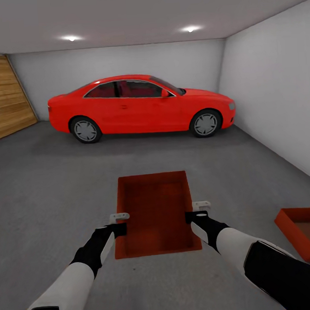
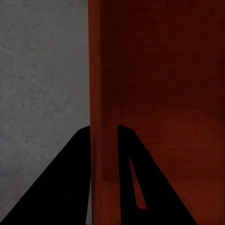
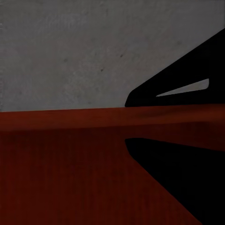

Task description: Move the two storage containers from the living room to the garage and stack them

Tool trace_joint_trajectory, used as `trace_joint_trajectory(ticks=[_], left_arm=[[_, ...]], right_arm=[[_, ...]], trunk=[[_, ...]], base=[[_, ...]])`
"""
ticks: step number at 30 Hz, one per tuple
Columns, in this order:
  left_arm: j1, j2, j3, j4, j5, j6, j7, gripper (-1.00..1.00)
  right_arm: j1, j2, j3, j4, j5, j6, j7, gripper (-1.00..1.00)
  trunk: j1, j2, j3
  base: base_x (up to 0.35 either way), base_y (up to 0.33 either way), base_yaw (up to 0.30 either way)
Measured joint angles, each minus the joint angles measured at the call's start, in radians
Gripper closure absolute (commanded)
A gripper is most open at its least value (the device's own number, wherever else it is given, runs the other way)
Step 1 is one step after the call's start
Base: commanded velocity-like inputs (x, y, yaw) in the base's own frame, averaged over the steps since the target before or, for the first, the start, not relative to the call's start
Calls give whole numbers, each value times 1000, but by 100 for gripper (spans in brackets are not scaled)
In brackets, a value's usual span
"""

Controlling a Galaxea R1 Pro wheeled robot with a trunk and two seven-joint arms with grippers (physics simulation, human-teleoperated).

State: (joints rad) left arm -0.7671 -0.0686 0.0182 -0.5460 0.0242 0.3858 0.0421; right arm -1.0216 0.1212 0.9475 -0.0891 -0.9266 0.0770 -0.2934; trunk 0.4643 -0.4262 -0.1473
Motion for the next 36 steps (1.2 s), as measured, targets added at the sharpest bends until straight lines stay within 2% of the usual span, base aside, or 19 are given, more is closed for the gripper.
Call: trace_joint_trajectory(ticks=[36], left_arm=[[0, 0, 1, -1, -2, 1, -1, 100]], right_arm=[[0, 0, 0, 0, -1, 0, -1, 100]], trunk=[[0, 0, 0]], base=[[322, 0, 0]])
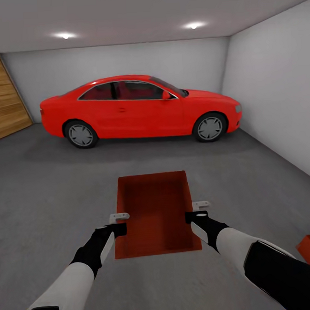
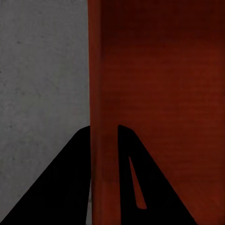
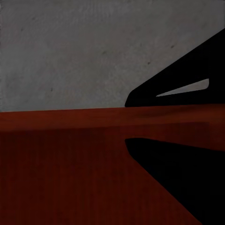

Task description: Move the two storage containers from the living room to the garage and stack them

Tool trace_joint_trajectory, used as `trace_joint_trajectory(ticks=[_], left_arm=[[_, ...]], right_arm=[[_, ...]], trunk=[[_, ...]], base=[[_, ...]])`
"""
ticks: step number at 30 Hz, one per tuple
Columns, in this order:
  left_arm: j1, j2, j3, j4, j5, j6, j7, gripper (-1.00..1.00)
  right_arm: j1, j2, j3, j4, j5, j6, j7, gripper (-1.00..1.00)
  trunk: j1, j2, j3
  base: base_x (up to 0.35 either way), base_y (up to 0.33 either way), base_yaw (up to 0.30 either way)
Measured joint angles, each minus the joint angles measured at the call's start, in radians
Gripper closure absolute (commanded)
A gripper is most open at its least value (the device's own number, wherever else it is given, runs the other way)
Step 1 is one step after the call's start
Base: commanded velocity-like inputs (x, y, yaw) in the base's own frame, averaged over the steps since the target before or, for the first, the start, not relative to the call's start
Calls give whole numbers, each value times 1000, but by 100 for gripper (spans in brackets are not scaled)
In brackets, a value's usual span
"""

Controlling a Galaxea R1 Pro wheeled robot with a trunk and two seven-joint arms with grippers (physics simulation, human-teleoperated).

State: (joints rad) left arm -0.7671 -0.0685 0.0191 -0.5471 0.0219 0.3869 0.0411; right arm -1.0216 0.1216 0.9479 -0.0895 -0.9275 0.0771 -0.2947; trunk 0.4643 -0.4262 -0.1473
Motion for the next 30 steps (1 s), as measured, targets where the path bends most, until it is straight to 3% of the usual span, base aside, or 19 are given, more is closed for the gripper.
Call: trace_joint_trajectory(ticks=[30], left_arm=[[0, 0, 0, 1, 0, -1, 0, 100]], right_arm=[[0, 0, 1, 0, 0, 0, 0, 100]], trunk=[[0, 0, 0]], base=[[322, 0, 0]])
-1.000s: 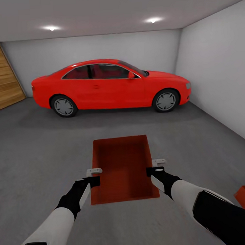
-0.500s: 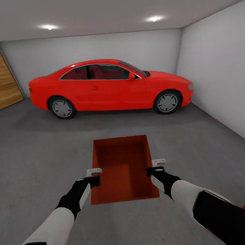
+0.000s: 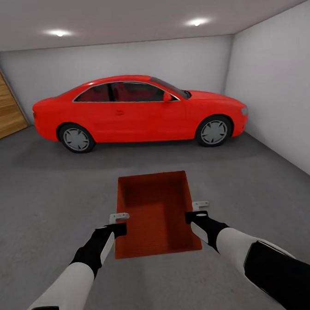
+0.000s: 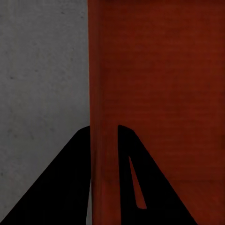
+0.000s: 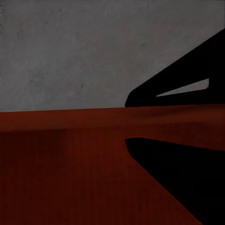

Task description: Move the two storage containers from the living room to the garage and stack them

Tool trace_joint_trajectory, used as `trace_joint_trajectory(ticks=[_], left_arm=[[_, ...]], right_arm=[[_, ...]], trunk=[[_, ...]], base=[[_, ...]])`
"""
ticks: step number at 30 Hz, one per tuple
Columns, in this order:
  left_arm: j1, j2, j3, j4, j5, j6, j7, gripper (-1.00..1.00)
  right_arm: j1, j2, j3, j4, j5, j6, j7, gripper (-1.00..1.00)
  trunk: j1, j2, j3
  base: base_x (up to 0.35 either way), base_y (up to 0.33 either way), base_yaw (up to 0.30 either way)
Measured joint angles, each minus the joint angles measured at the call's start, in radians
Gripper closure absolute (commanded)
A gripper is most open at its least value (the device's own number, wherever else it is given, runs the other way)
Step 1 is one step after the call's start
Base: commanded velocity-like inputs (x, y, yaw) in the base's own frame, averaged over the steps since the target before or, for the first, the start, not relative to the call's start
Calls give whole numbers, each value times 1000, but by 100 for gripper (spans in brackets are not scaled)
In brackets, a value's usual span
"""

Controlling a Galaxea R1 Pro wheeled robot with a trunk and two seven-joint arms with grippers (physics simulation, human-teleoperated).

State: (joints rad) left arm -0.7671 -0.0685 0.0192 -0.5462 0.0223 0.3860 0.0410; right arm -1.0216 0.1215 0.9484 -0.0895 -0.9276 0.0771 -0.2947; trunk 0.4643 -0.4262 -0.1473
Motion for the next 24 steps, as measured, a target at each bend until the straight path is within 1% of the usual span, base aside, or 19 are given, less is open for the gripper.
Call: trace_joint_trajectory(ticks=[24], left_arm=[[0, 0, 0, 0, 0, 0, 0, 100]], right_arm=[[0, 0, 0, 0, 0, 0, 0, 100]], trunk=[[0, 0, 0]], base=[[322, 0, 0]])
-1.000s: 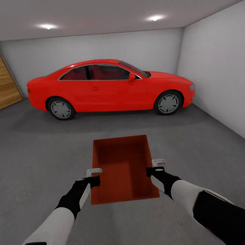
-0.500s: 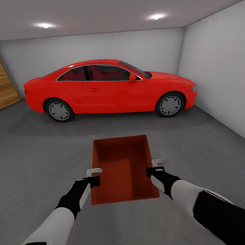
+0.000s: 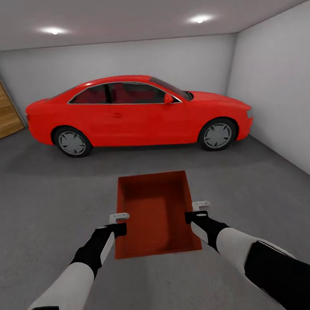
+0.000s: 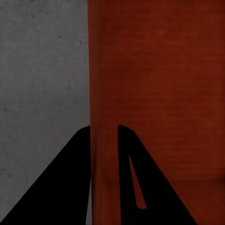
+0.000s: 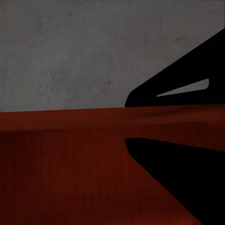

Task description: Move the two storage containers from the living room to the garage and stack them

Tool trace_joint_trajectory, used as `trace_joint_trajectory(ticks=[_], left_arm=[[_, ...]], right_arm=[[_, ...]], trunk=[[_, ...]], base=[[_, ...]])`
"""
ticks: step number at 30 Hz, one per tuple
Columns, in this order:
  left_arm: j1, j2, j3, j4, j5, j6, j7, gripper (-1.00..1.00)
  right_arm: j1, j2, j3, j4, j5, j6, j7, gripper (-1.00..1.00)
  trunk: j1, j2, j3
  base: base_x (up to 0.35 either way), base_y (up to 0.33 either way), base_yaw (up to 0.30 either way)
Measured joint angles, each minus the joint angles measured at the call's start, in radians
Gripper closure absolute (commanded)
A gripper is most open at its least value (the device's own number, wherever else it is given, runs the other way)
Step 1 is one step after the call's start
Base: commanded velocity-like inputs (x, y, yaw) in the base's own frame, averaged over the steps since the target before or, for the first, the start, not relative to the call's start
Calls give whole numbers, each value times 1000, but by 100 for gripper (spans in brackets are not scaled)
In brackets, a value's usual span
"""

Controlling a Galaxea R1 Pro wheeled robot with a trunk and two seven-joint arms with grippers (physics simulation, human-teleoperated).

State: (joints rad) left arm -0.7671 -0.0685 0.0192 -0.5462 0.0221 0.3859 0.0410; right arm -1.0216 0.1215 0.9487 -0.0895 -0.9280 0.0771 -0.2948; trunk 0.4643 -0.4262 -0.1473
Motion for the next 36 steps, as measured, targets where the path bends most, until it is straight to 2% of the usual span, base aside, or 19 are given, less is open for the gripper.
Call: trace_joint_trajectory(ticks=[6, 22, 36], left_arm=[[0, 0, 1, 3, 0, 0, -1, 100], [0, 0, -4, 6, 9, -1, 4, 100], [0, -1, -2, 5, 4, -1, 3, 100]], right_arm=[[0, 0, 1, -1, 0, 4, -3, 100], [0, -1, 5, -1, -3, 5, -2, 100], [0, -2, 3, -1, -1, 5, -2, 100]], trunk=[[0, 0, 0], [0, 0, 0], [0, 0, 0]], base=[[178, 0, -115], [17, 0, -282], [291, 71, -286]])
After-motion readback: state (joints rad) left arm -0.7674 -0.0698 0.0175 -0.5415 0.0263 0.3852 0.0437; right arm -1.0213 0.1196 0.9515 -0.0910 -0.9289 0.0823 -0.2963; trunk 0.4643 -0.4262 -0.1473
